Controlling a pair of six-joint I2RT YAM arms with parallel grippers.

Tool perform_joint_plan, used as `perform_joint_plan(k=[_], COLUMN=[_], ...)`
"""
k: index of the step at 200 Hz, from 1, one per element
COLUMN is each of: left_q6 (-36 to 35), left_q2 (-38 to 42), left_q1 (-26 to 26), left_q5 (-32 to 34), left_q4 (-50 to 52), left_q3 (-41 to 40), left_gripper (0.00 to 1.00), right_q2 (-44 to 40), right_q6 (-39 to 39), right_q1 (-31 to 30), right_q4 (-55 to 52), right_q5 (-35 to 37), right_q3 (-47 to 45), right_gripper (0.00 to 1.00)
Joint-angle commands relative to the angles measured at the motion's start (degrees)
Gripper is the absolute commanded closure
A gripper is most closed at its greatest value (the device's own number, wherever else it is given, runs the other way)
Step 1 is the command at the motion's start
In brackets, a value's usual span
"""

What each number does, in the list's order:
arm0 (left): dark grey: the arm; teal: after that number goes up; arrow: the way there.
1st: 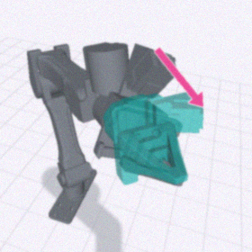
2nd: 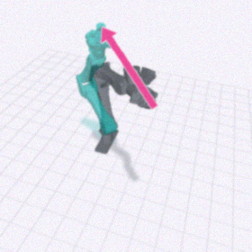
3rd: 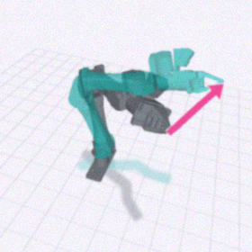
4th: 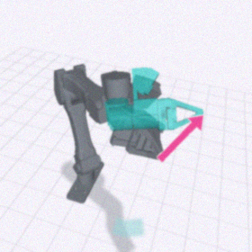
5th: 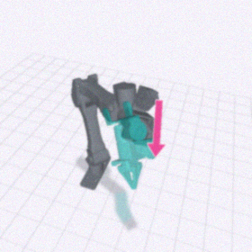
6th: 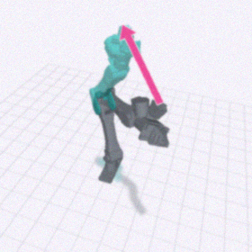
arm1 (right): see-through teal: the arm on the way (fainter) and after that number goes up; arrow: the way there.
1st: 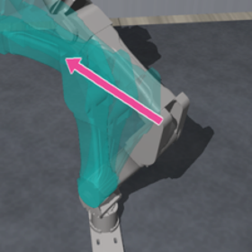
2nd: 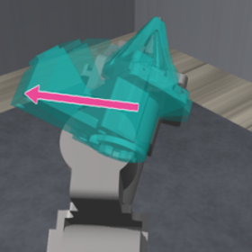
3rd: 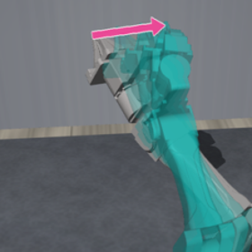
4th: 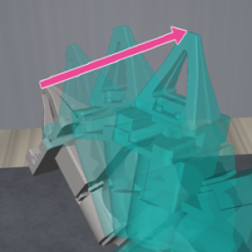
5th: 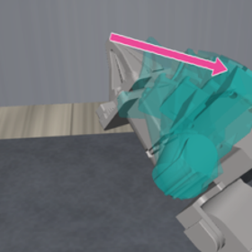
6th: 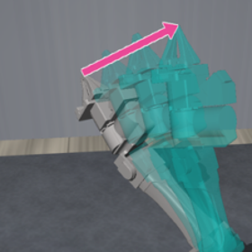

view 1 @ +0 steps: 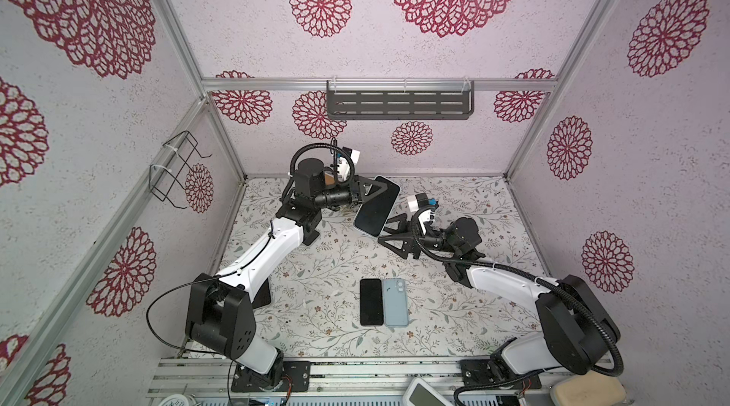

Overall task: Take the phone out of the phone case
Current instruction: Remove the phone case from the phone.

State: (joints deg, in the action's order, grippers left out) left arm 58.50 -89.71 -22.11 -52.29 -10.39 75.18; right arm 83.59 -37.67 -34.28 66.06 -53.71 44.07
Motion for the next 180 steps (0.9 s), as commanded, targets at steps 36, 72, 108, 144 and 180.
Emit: perform_joint_plan(k=[36, 72, 108, 144, 180], left_q6=[-0.4, -0.2, -0.2, 0.4, 2.3], left_q2=[-0.1, -0.3, -0.2, -0.6, -1.6], left_q1=[0.0, 0.1, 0.0, 0.0, -0.3], left_q5=[-0.5, -0.3, -0.2, 0.5, 1.8], left_q4=[-2.4, -2.3, -2.2, -2.0, -1.5], left_q3=[2.2, 2.4, 2.3, 2.3, 2.3], left_gripper=[1.00, 1.00, 1.00, 1.00, 1.00], right_q2=[1.0, 1.0, 1.1, 1.5, 0.5], right_q6=[0.2, 1.2, 1.7, 1.9, 5.6], right_q1=[-1.0, -1.2, -1.3, -1.4, -1.4], right_q4=[2.9, 1.6, 1.1, 1.4, -2.2], right_q5=[-1.3, -1.1, -0.7, -0.4, 1.6], right_q3=[2.8, 3.3, 3.6, 3.5, 3.7], right_gripper=[0.55, 0.64, 0.73, 0.79, 0.88])
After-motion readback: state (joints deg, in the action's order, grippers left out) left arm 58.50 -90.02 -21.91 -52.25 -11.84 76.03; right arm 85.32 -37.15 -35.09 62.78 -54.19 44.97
